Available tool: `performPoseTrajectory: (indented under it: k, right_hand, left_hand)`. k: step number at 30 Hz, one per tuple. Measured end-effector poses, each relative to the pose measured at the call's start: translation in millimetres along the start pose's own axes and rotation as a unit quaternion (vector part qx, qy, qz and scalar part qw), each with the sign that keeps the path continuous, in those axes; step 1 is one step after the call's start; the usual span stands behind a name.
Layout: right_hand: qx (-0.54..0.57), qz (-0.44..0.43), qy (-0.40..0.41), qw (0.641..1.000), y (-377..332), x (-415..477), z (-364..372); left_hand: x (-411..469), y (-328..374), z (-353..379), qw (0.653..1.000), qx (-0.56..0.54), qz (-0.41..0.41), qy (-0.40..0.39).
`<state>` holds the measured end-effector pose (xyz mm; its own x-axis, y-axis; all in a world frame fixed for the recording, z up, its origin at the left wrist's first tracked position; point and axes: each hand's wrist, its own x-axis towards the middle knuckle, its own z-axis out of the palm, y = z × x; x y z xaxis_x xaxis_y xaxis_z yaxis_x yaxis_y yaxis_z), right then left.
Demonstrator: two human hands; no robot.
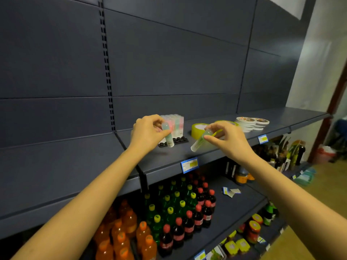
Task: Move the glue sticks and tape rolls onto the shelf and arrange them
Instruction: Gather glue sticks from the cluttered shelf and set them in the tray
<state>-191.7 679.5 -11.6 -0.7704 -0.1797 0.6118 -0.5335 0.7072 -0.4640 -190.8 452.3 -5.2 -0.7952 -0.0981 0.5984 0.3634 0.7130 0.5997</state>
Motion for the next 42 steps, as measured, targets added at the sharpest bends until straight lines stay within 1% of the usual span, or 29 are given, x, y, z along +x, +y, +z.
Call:
performPoseTrajectory:
  k: [8, 14, 19, 23, 27, 30, 33, 35, 38, 40, 42]
  right_hand:
    - [0.047, -0.007, 0.016, 0.999, 29.3, 31.6, 9.8]
    - [0.061, -0.024, -0.008, 0.998, 55.7, 66.6, 30.5]
    - [0.060, -0.037, -0.032, 0.997, 75.4, 99.9, 46.4]
    - [0.088, -0.049, -0.037, 0.994, 85.9, 118.5, 59.2]
    - [0.111, -0.077, -0.062, 0.989, 95.0, 127.1, 69.4]
    - [0.116, -0.097, -0.081, 0.985, 101.7, 134.8, 73.0]
    - [0.131, -0.118, -0.099, 0.979, 105.7, 141.7, 78.1]
    - [0.146, -0.127, -0.112, 0.975, 105.6, 146.0, 81.5]
    - [0.161, -0.138, -0.122, 0.970, 105.3, 151.7, 86.6]
    - [0.156, -0.148, -0.131, 0.968, 105.3, 155.7, 89.6]
    - [0.117, -0.166, -0.138, 0.969, 104.6, 159.5, 91.7]
  left_hand:
    - [35.5, -1.1, 44.1, 0.996, 0.088, -0.008, 0.026]
    - [59.4, -11.6, 66.7, 0.990, 0.134, -0.005, 0.034]
    - [70.3, -22.2, 80.8, 0.989, 0.145, -0.025, 0.030]
    - [75.2, -25.7, 91.7, 0.985, 0.164, -0.020, 0.039]
    - [78.4, -26.8, 97.1, 0.980, 0.192, -0.023, 0.046]
    - [80.3, -23.4, 100.9, 0.962, 0.270, -0.001, 0.048]
    - [82.9, -19.3, 107.1, 0.914, 0.403, 0.033, 0.026]
    - [84.9, -18.6, 108.9, 0.890, 0.455, 0.034, 0.007]
    - [85.6, -18.2, 111.7, 0.878, 0.478, 0.020, -0.024]
    - [85.9, -15.7, 113.8, 0.878, 0.479, 0.011, -0.018]
    - [85.4, -11.9, 114.1, 0.883, 0.469, 0.008, -0.008]
